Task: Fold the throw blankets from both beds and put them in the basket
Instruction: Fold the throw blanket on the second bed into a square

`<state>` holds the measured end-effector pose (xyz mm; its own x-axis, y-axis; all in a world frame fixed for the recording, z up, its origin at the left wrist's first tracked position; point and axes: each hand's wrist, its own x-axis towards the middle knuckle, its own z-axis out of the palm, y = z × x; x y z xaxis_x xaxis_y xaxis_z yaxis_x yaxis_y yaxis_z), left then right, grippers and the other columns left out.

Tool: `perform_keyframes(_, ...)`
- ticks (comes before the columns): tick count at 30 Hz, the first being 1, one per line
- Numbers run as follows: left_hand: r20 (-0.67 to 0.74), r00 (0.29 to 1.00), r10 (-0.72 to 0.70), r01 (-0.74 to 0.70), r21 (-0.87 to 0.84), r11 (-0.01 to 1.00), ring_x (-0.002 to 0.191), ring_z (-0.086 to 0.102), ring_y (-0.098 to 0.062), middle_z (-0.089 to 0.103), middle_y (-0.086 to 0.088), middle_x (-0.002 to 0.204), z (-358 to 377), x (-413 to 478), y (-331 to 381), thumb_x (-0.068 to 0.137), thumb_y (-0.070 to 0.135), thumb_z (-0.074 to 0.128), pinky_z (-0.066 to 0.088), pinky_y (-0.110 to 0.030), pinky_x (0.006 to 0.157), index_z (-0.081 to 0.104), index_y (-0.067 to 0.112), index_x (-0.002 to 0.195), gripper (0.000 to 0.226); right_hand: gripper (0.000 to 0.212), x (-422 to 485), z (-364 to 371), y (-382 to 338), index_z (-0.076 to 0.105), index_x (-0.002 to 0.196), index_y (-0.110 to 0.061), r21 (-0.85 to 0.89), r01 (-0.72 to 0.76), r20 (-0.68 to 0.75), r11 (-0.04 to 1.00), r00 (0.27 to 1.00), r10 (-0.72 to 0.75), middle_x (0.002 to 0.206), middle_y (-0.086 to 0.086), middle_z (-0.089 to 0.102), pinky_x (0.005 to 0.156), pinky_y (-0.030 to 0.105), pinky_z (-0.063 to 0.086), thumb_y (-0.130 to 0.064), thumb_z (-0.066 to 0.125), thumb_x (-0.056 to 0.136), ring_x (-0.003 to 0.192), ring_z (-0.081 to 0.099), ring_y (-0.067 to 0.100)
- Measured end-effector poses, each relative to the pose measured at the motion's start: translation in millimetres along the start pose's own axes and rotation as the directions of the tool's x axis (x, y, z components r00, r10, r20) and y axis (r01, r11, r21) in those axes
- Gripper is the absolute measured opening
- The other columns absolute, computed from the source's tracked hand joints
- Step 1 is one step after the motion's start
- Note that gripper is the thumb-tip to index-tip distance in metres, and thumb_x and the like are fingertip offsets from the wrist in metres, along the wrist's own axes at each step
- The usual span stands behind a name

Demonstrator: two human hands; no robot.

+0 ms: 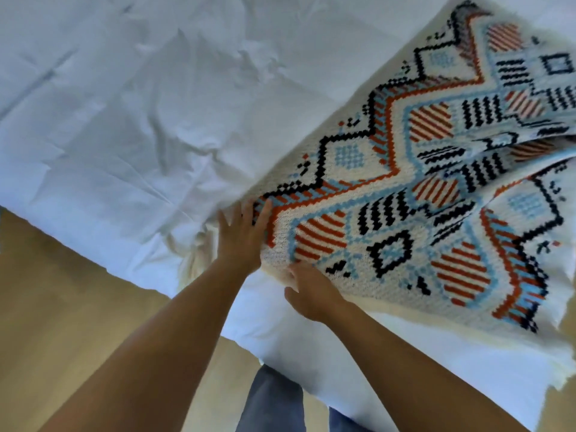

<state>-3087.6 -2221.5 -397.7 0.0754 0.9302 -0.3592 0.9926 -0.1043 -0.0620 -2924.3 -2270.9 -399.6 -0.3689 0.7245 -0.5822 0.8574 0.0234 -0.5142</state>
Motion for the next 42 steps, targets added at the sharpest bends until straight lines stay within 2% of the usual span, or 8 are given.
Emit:
perform_keyframes(5,0.119,0.953,0.277,-0.277,-0.024,0.961,0.144,-0.004,-0.032,-0.004,-0.011,0.157,-3.4,-6.7,96.5,0.083,0.04,0.055,0.001,-0.052,0.114,-0.009,0.022,0.148,0.093,0.028,-45.2,-24.4,61.1,0.053,0.114,-0.004,0.039,-0.117,-0.179,0.992,0.976,0.122,0.12,0.014,0.051,0.086,0.033,0.041,-0.016,0.047,0.09,0.111,0.047,0.028)
perform_keyframes(10,0.062,0.867,0.495,-0.493,-0.044,0.869,0.135,0.023,-0.031,0.031,-0.011,0.144,-11.3,-27.7,192.9,0.082,0.03,0.054,0.014,-0.05,0.111,0.024,0.017,0.141,0.068,0.036,-106.2,-43.2,144.3,0.05,0.123,-0.006,0.054,-0.28,-0.313,0.958,0.907,0.283,0.125,0.012,0.048,0.091,0.03,0.037,-0.015,0.049,0.089,0.117,0.043,0.027)
perform_keyframes(17,0.006,0.827,0.562,-0.562,-0.022,0.827,0.118,0.041,-0.027,0.046,-0.005,0.129,6.6,-44.9,305.9,0.083,0.034,0.054,0.028,-0.044,0.102,0.041,0.018,0.126,0.048,0.055,-181.1,-56.2,262.6,0.036,0.132,-0.015,-0.096,-0.584,-0.348,0.806,0.778,0.523,0.136,0.009,0.037,0.097,0.036,0.041,-0.009,0.054,0.08,0.126,0.036,0.029)
perform_keyframes(21,-0.051,0.84,0.54,-0.539,0.04,0.841,0.116,0.046,-0.025,0.048,-0.004,0.126,17.8,-48.0,358.1,0.082,0.032,0.057,0.034,-0.043,0.096,0.041,0.019,0.129,0.051,0.05,-188.3,-55.7,308.0,0.036,0.133,-0.016,-0.202,-0.515,-0.311,0.833,0.84,0.444,0.134,0.008,0.042,0.093,0.039,0.041,-0.014,0.052,0.085,0.121,0.043,0.031)
perform_keyframes(24,-0.13,0.836,0.533,-0.521,0.117,0.846,0.103,0.051,-0.022,0.054,-0.002,0.114,24.0,-51.5,381.9,0.085,0.024,0.056,0.04,-0.037,0.087,0.051,0.018,0.117,0.033,0.039,-182.4,-53.9,326.5,0.041,0.131,-0.016,-0.173,-0.439,-0.346,0.882,0.865,0.363,0.132,0.008,0.045,0.086,0.036,0.044,-0.015,0.043,0.092,0.118,0.045,0.031)
perform_keyframes(29,-0.126,0.882,0.455,-0.449,0.073,0.89,0.106,0.048,-0.025,0.051,-0.007,0.119,39.0,-50.8,398.6,0.094,0.014,0.04,0.037,-0.036,0.094,0.043,0.012,0.121,0.027,0.03,-179.2,-54.6,336.2,0.049,0.124,-0.013,-0.163,-0.37,-0.392,0.915,0.875,0.284,0.124,0.01,0.051,0.083,0.037,0.048,-0.015,0.041,0.095,0.112,0.048,0.029)
perform_keyframes(35,-0.086,0.876,0.474,-0.472,0.046,0.88,0.098,0.053,-0.023,0.057,-0.01,0.112,42.4,-78.5,396.6,0.094,0.017,0.036,0.043,-0.033,0.086,0.046,0.009,0.118,0.026,0.031,-207.1,-32.3,319.6,0.065,0.096,-0.01,-0.098,-0.297,-0.318,0.95,0.914,0.253,0.097,0.009,0.067,0.071,0.031,0.048,-0.027,0.038,0.095,0.088,0.063,0.026)
perform_keyframes(42,0.108,0.823,0.558,-0.568,0.175,0.804,0.111,0.047,-0.028,0.052,-0.011,0.121,72.5,-149.3,374.8,0.093,0.017,0.035,0.035,-0.04,0.095,0.047,0.01,0.121,0.031,0.033,-255.1,52.4,296.1,0.064,0.101,-0.012,-0.039,-0.31,-0.179,0.95,0.937,0.299,0.102,0.009,0.067,0.072,0.029,0.045,-0.031,0.037,0.096,0.092,0.063,0.026)
